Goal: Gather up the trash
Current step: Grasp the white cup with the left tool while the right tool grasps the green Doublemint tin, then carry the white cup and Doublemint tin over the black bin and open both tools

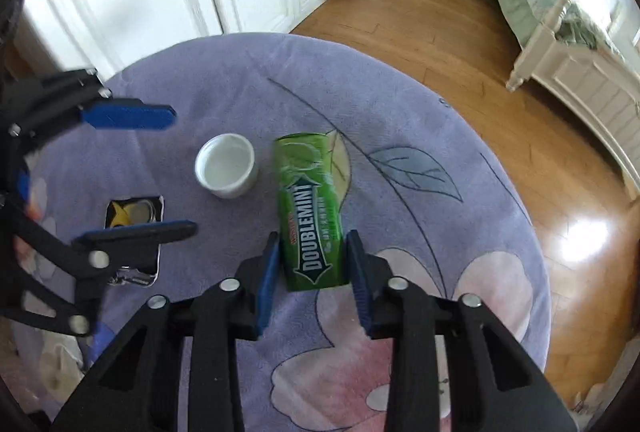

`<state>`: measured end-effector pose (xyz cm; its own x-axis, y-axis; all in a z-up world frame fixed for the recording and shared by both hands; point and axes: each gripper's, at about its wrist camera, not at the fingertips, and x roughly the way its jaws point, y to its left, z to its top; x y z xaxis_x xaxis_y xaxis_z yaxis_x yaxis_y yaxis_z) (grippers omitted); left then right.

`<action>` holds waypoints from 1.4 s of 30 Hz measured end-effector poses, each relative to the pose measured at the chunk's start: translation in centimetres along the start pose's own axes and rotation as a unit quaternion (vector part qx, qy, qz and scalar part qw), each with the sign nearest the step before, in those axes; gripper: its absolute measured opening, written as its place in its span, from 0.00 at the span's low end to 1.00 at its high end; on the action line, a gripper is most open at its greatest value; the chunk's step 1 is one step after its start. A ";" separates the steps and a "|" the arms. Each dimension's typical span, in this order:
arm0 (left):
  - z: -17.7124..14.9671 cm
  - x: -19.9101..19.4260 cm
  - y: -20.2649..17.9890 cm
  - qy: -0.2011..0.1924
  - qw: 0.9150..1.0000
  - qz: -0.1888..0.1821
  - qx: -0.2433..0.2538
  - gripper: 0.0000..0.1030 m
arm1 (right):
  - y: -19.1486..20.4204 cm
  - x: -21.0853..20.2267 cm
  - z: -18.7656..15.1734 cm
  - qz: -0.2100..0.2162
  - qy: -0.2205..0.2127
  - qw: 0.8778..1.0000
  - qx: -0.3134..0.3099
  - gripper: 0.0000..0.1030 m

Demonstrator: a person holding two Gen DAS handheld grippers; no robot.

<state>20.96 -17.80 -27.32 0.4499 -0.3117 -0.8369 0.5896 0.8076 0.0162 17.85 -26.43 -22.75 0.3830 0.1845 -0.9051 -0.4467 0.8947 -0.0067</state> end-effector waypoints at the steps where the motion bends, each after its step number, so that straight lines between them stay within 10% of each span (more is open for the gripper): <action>1: 0.2 0.4 0.0 0.001 1.000 -0.002 -0.003 0.65 | -0.1 -0.2 -0.2 -0.006 0.000 1.000 -0.002 0.30; 13: 0.1 2.6 -0.2 0.008 1.000 -0.004 -0.020 0.56 | 0.0 -1.6 -1.7 -0.008 0.007 1.000 0.006 0.30; 15: 0.0 2.5 -0.3 0.004 1.000 -0.001 -0.012 0.35 | 0.4 -1.8 -2.6 -0.011 0.006 1.000 0.008 0.30; 25: -0.3 0.5 -1.7 -0.013 1.000 -0.009 -0.014 0.35 | 0.6 -4.1 -5.8 -0.017 -0.012 0.999 0.035 0.29; 42: 0.7 -4.0 -16.0 -0.059 0.994 -0.048 0.080 0.35 | -3.8 -11.9 -16.4 -0.089 -0.048 0.984 0.146 0.29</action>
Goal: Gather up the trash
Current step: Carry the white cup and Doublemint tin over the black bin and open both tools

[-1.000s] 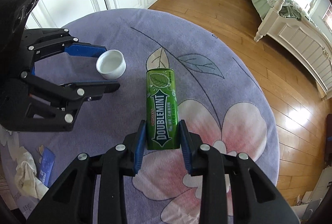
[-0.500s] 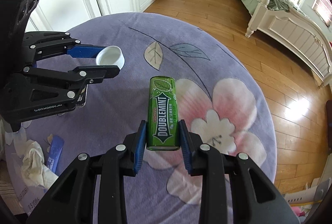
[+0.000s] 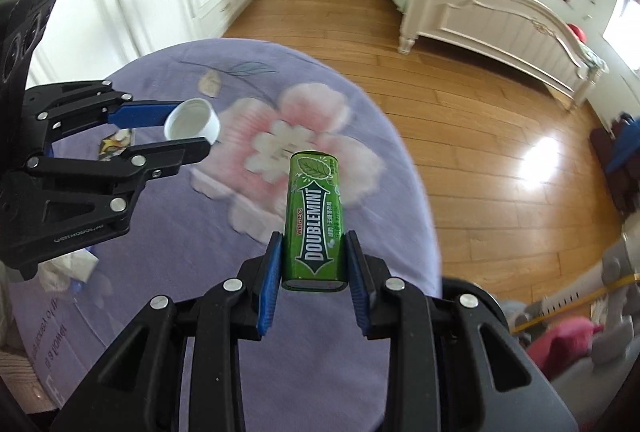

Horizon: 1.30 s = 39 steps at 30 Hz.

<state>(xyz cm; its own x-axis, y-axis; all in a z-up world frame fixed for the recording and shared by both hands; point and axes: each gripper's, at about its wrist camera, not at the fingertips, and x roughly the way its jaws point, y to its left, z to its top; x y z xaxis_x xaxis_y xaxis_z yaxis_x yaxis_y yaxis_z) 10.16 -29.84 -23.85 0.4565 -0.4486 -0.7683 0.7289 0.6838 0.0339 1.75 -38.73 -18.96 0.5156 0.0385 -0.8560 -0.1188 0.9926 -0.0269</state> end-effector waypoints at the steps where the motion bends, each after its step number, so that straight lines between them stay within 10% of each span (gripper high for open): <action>1: 0.3 0.0 -1.2 -0.001 1.000 -0.007 0.009 0.35 | -1.1 -0.5 -0.8 -0.008 -0.001 1.000 0.014 0.29; 27: 4.0 5.8 -20.9 0.023 0.990 -0.097 0.097 0.41 | -15.1 -2.3 -14.9 -0.121 0.029 0.971 0.203 0.32; 31: 4.4 5.7 -21.0 0.018 0.992 -0.090 0.087 0.58 | -15.5 -2.6 -15.1 -0.151 0.021 0.966 0.208 0.73; 39: 4.3 3.5 -18.8 0.001 0.994 -0.080 0.073 0.58 | -15.3 -4.3 -14.2 -0.150 -0.007 0.968 0.202 0.74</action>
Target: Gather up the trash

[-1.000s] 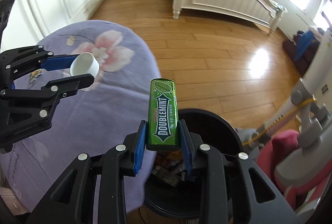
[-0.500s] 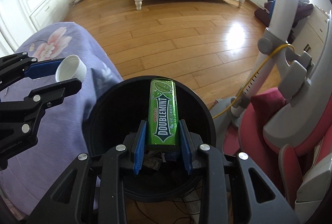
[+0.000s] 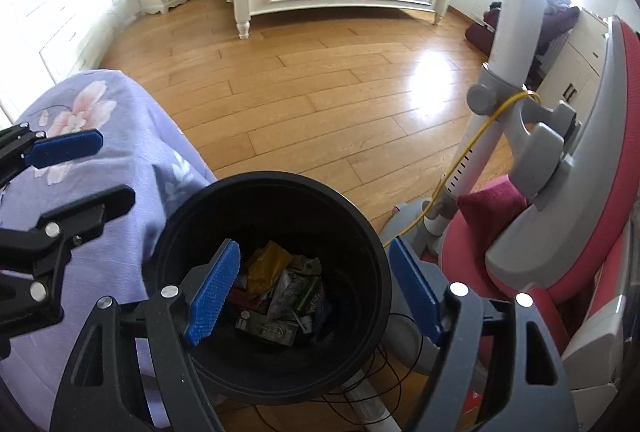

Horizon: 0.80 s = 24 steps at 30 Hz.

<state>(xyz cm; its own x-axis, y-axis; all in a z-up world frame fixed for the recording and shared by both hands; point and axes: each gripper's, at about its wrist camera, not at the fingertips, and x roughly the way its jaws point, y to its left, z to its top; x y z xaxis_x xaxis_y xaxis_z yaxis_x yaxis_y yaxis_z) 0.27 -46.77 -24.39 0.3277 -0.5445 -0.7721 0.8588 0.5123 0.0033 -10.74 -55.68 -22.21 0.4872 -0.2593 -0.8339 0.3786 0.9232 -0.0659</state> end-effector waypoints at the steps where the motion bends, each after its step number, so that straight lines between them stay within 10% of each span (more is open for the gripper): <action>1: -0.3 -0.5 0.5 -0.001 1.000 0.003 -0.002 0.58 | 0.4 -0.1 0.1 0.003 0.000 1.000 -0.005 0.74; 15: -7.2 -8.6 12.2 0.005 0.992 0.105 -0.070 0.58 | 13.6 -2.0 2.0 0.088 -0.010 0.988 -0.123 0.74; 24: -17.2 -15.5 25.2 0.043 0.975 0.166 -0.141 0.58 | 27.4 -2.7 0.5 0.183 0.010 0.945 -0.270 0.74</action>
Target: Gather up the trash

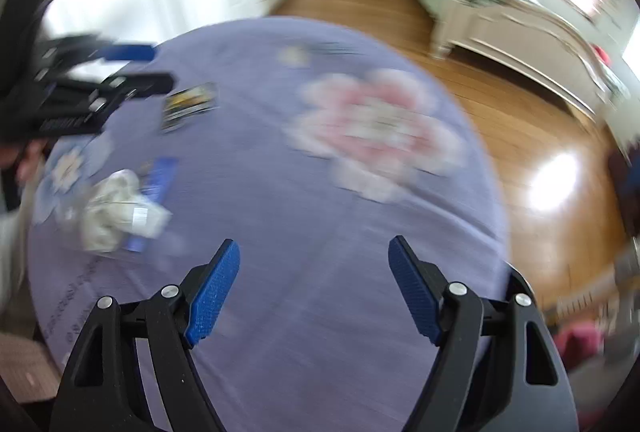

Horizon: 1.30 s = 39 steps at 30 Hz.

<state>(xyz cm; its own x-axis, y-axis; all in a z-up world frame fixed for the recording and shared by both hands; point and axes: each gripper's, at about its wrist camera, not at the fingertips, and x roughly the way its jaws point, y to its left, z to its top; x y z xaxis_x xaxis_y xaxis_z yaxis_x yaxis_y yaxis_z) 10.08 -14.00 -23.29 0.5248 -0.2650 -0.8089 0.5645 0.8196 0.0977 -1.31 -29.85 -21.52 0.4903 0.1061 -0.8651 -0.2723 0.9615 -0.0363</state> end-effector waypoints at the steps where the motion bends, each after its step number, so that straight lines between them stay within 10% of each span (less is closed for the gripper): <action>1: -0.4 0.1 0.7 0.004 1.000 0.003 0.000 0.58 | 1.6 0.7 0.7 0.011 0.006 1.000 -0.021 0.74; 13: -1.1 6.5 1.5 0.056 0.996 -0.063 0.026 0.51 | 6.9 0.7 3.6 0.081 0.008 0.993 -0.084 0.74; 16: -0.5 6.6 0.6 0.052 0.994 -0.088 0.043 0.05 | 7.6 -0.1 3.2 0.095 0.009 0.991 -0.099 0.74; 18: -0.3 6.7 0.3 0.055 0.994 -0.083 0.053 0.03 | 9.0 -0.7 2.8 0.105 0.006 0.987 -0.119 0.74; 27: -0.3 5.3 1.6 0.045 0.996 -0.072 0.034 0.02 | 16.6 1.0 1.3 0.129 0.021 0.942 -0.309 0.76; 30: -0.4 4.2 2.5 0.037 0.997 -0.066 0.024 0.02 | 16.9 2.3 1.0 0.142 0.067 0.932 -0.328 0.44; 39: 0.6 1.8 2.7 0.012 0.998 -0.064 0.021 0.02 | 11.4 -0.7 0.3 0.135 0.047 0.963 -0.229 0.36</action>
<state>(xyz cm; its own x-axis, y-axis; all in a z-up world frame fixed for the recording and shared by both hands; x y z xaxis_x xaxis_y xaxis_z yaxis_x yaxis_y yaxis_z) 12.92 -12.51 -24.15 0.4328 -0.3535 -0.8293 0.6517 0.7583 0.0169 -4.57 -18.86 -21.18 0.2798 0.2927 -0.9143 -0.7268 0.6869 -0.0025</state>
